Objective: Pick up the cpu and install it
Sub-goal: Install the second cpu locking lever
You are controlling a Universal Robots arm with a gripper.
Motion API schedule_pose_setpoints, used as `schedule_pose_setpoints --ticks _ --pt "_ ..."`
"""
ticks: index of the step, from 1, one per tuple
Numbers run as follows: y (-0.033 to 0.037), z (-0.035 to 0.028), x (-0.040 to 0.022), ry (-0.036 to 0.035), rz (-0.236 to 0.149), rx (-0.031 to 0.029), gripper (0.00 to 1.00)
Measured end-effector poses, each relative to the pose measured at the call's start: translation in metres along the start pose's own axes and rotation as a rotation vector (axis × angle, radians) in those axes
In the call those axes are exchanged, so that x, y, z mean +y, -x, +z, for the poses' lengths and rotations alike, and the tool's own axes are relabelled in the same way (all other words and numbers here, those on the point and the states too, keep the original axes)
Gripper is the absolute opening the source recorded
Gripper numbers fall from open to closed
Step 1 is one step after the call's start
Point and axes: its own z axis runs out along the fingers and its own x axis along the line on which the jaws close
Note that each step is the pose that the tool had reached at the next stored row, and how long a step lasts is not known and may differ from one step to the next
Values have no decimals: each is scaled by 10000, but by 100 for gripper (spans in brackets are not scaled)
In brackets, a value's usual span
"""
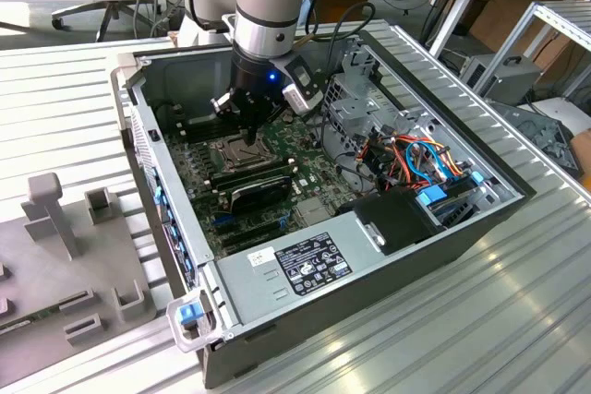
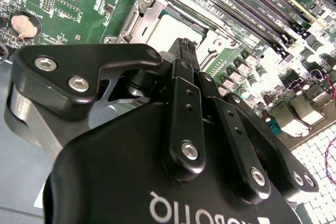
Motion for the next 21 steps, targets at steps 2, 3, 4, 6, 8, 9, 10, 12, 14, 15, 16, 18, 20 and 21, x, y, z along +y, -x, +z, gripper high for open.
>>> schedule_pose_setpoints --ticks 2,3,4,6,8,9,10,12,14,15,16,18,20,21 --pt "1 -20 1 2 0 -1 11" --pt "1 -33 1 1 0 -1 11" --pt "1 -40 1 2 1 -1 11" --pt "1 -51 2 2 1 -1 11" --pt "1 -51 2 4 1 -3 11" --pt "1 -52 2 3 1 -2 11" --pt "1 -53 1 2 0 -1 11" --pt "1 -54 -2 0 0 0 11" --pt "1 -53 -12 -6 -1 0 11" --pt "1 -53 -17 -14 -1 -1 11" --pt "1 -53 -26 -37 0 -1 11" --pt "1 -53 -51 -99 -1 1 11" --pt "0 -54 -74 -122 0 1 11" --pt "0 -53 -92 -135 0 1 11"
